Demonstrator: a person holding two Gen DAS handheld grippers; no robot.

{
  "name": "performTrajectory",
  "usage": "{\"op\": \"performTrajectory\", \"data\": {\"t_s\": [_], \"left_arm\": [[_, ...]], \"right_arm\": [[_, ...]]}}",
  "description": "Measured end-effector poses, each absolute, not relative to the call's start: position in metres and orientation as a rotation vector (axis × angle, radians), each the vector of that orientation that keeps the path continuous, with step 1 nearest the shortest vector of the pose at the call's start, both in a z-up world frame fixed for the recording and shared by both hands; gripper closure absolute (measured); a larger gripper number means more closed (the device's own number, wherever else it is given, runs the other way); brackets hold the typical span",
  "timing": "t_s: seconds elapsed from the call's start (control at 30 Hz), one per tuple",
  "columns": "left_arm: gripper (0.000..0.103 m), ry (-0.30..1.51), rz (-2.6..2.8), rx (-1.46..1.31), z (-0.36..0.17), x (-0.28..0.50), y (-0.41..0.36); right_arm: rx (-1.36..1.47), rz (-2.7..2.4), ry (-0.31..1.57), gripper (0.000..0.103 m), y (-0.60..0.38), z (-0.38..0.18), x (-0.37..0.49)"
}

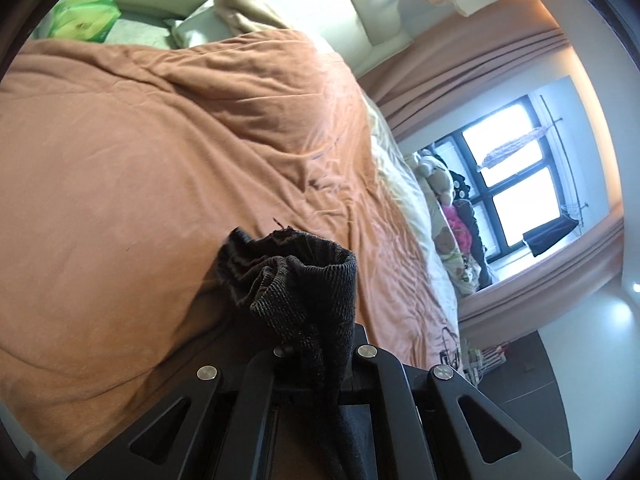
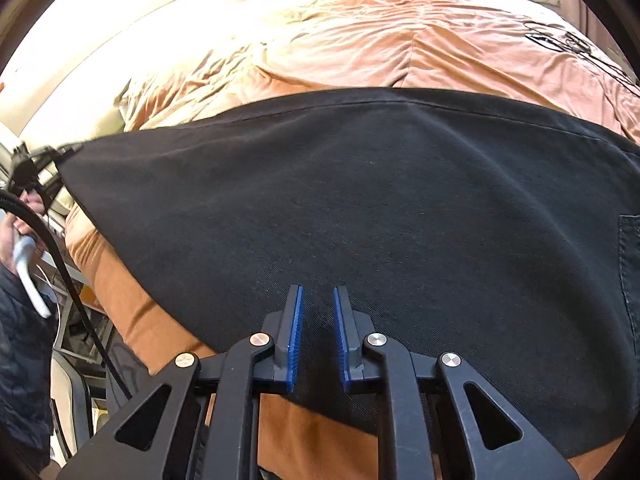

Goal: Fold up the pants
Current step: 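Carry the hem over toward the waistband with the left tool while the right tool holds the pants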

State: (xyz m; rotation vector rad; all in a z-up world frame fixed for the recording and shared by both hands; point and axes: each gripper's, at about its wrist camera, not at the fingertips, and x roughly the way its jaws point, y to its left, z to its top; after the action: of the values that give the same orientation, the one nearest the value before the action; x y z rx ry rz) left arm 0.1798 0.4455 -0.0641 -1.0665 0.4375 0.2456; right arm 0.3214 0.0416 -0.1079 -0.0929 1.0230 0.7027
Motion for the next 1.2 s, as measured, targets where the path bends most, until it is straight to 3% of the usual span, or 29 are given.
{"op": "performTrajectory", "data": {"t_s": [0.47,1.2], "left_arm": [[0.100,0.412,0.183,-1.002,-0.017,0.205,0.430],[0.100,0.329,0.319,-1.107,-0.033,0.176,0.466]], "right_arm": [[-0.097,0.698,1.090,0.091,0.055,-0.117,0.342],[-0.032,0.598,1.097,0.091,0.111,-0.118,0.460]]}}
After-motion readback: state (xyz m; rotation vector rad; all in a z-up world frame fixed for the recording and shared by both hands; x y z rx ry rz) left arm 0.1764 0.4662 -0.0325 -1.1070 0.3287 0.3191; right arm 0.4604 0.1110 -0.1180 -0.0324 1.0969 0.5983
